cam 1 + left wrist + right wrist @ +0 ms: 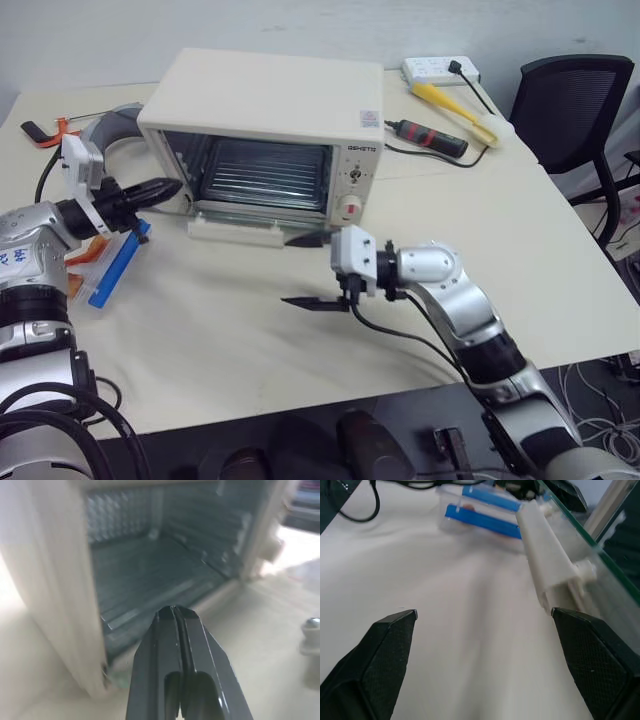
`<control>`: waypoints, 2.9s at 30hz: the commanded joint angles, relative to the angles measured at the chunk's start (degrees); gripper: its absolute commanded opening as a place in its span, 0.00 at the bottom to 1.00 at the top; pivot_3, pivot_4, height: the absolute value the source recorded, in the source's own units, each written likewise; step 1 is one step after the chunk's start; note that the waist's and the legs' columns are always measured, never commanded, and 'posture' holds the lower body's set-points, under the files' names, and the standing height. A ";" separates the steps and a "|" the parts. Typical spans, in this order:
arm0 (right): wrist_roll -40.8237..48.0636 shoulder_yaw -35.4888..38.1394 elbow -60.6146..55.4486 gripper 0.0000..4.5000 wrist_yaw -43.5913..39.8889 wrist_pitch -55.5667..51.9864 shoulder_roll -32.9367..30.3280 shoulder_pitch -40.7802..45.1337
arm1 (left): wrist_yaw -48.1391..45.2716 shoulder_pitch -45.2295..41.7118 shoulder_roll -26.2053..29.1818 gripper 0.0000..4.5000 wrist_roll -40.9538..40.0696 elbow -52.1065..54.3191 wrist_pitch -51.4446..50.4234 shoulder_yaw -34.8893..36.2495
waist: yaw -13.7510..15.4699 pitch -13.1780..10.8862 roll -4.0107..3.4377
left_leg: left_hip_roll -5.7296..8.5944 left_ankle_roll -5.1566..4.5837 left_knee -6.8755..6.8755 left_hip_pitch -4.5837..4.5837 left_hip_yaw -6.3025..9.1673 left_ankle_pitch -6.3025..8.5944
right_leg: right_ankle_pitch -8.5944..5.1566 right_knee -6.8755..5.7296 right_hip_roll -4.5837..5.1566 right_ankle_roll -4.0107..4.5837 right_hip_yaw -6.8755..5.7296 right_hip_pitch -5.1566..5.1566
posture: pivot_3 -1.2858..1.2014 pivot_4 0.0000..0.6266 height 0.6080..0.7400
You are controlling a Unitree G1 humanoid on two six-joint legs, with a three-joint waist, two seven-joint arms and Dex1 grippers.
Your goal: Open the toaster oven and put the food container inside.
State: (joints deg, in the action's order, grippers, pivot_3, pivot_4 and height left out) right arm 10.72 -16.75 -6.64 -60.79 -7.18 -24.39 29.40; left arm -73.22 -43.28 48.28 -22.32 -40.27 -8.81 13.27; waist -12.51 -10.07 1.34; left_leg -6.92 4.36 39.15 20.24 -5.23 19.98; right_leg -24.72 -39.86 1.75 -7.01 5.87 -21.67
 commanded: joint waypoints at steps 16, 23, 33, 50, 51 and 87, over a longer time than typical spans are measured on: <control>8.06 19.63 -7.61 1.00 -2.03 10.63 -14.08 -22.93 | 9.47 25.95 2.88 0.01 5.82 34.46 -6.79 -3.47 | 4.43 -0.03 0.02 | 0.08 -0.01 0.04 -0.19 -0.07 0.01 | 0.12 0.24 0.00 -0.02 0.36 0.15 | 0.52 0.24 1.00; 11.76 18.57 -5.19 1.00 -3.16 8.58 -13.62 -20.15 | 13.56 38.61 1.62 0.01 -0.18 47.66 -12.85 4.77 | 4.64 -0.04 0.03 | 0.04 -0.01 -0.01 -0.23 -0.08 0.01 | 0.14 0.23 -0.03 0.03 0.44 0.14 | 0.52 0.24 1.00; 18.38 18.18 -2.71 1.00 -5.40 5.12 -10.36 -12.82 | 20.71 57.64 -5.70 0.38 -19.79 68.66 -25.81 29.40 | 4.43 -0.07 0.04 | 0.06 -0.05 -0.06 -0.22 -0.08 0.03 | 0.16 0.35 -0.02 0.02 0.49 0.17 | 0.52 0.24 1.00; 17.89 16.18 -5.05 1.00 -4.82 11.41 -3.33 -10.59 | 29.89 82.07 -17.59 1.00 -21.10 48.35 -18.53 60.45 | 5.91 -0.33 0.32 | 0.06 0.68 -0.27 -1.14 -0.04 0.82 | 0.30 1.18 -0.14 -0.09 0.58 1.15 | 0.52 0.24 1.00; 17.89 16.05 -5.09 1.00 -4.90 11.49 -3.27 -10.56 | 30.54 82.40 -17.48 1.00 -21.51 48.90 -19.54 59.99 | 6.17 -0.32 0.36 | 0.06 0.66 -0.26 -1.14 -0.06 0.85 | 0.31 1.24 -0.13 -0.10 0.58 1.18 | 0.52 0.24 1.00; 17.05 11.03 -8.40 1.00 -7.82 14.01 -2.62 -9.45 | 92.68 17.10 10.49 1.00 -45.29 31.83 -83.69 37.67 | 4.05 -0.68 0.40 | 0.07 0.70 0.01 -1.06 -0.06 0.88 | 0.45 0.43 -0.16 -0.02 0.56 0.10 | 0.52 0.24 1.00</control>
State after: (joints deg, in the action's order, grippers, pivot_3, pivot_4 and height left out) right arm 27.43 -6.32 -12.66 -69.24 6.74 -26.36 20.34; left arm 17.86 -24.39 57.22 -67.23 -8.15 -92.82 50.29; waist -8.47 -10.75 1.74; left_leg -6.84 5.06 39.16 19.19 -5.28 20.86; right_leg -24.27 -39.42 1.61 -7.03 6.42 -21.57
